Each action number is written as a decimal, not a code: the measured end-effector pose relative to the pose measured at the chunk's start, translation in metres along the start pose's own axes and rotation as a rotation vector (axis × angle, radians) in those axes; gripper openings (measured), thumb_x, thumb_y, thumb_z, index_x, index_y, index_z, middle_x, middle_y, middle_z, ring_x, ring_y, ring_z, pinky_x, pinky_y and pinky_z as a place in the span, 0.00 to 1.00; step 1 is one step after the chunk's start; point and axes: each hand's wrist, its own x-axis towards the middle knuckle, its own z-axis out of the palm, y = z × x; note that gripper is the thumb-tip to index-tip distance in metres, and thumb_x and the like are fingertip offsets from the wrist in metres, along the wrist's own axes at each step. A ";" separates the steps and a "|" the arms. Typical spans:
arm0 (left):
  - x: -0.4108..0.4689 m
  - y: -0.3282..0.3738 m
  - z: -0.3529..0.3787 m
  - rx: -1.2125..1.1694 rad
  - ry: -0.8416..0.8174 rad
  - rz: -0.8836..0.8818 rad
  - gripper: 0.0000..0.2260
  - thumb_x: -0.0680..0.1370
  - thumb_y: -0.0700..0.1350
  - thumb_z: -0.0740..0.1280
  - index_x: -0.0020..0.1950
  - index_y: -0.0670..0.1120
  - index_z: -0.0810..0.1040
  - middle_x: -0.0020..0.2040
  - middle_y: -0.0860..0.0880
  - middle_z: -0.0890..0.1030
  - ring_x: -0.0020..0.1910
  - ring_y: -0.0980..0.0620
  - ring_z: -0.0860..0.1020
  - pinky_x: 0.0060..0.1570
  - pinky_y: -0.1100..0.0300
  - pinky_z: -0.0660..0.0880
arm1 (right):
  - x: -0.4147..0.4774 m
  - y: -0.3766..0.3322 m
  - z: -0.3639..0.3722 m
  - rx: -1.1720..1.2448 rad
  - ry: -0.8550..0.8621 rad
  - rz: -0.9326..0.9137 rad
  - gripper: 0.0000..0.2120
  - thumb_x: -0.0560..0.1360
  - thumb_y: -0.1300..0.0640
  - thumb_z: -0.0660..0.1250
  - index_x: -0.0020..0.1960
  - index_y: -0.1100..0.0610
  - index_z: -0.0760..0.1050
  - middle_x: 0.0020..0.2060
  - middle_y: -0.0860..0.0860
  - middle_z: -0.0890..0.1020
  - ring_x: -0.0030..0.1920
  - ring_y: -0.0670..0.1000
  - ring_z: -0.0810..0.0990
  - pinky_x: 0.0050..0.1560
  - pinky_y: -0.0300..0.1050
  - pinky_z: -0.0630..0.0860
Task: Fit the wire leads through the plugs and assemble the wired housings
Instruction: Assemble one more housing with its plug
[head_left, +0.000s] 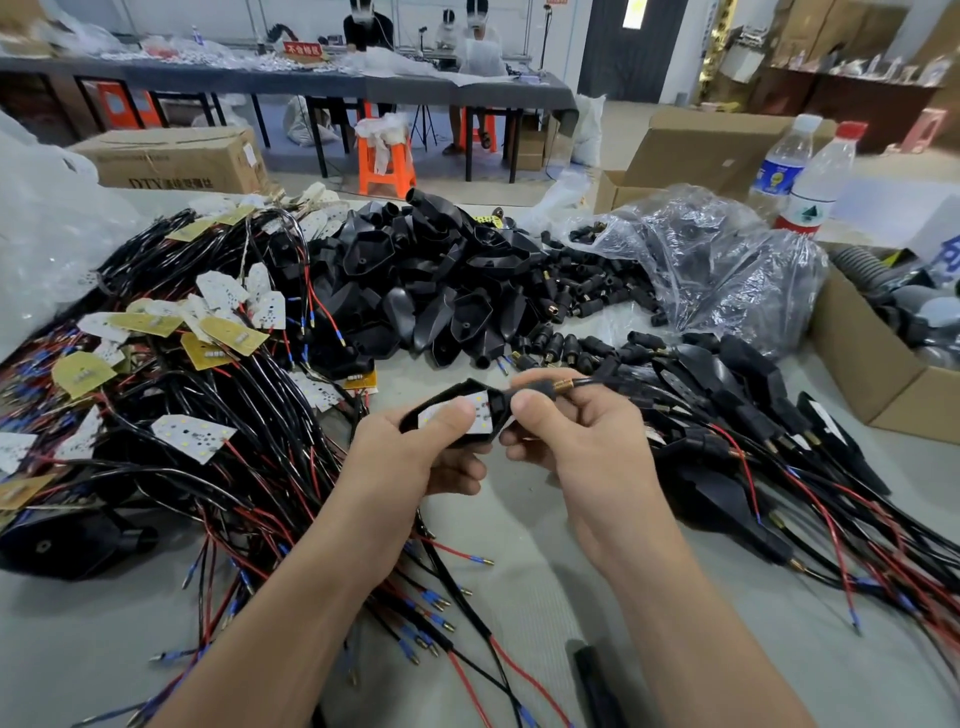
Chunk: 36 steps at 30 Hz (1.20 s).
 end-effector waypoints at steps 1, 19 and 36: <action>-0.001 0.001 0.001 -0.014 -0.008 -0.001 0.11 0.73 0.52 0.72 0.44 0.47 0.89 0.37 0.42 0.84 0.28 0.51 0.79 0.28 0.61 0.76 | -0.001 -0.001 0.001 -0.132 0.050 -0.021 0.05 0.78 0.58 0.71 0.44 0.52 0.84 0.33 0.52 0.84 0.31 0.48 0.80 0.34 0.40 0.75; -0.013 0.029 0.015 -0.115 0.035 0.008 0.12 0.86 0.42 0.56 0.55 0.47 0.80 0.33 0.47 0.76 0.28 0.53 0.70 0.27 0.65 0.70 | -0.016 -0.074 -0.028 -1.559 0.278 -0.482 0.09 0.78 0.44 0.64 0.50 0.48 0.78 0.43 0.47 0.84 0.46 0.57 0.82 0.37 0.48 0.64; -0.009 -0.011 0.002 0.640 0.277 0.499 0.06 0.78 0.43 0.73 0.45 0.53 0.87 0.36 0.58 0.84 0.36 0.59 0.82 0.38 0.65 0.79 | 0.008 -0.016 -0.082 -1.355 0.373 -0.408 0.19 0.69 0.67 0.64 0.58 0.59 0.84 0.61 0.56 0.82 0.63 0.61 0.75 0.69 0.57 0.70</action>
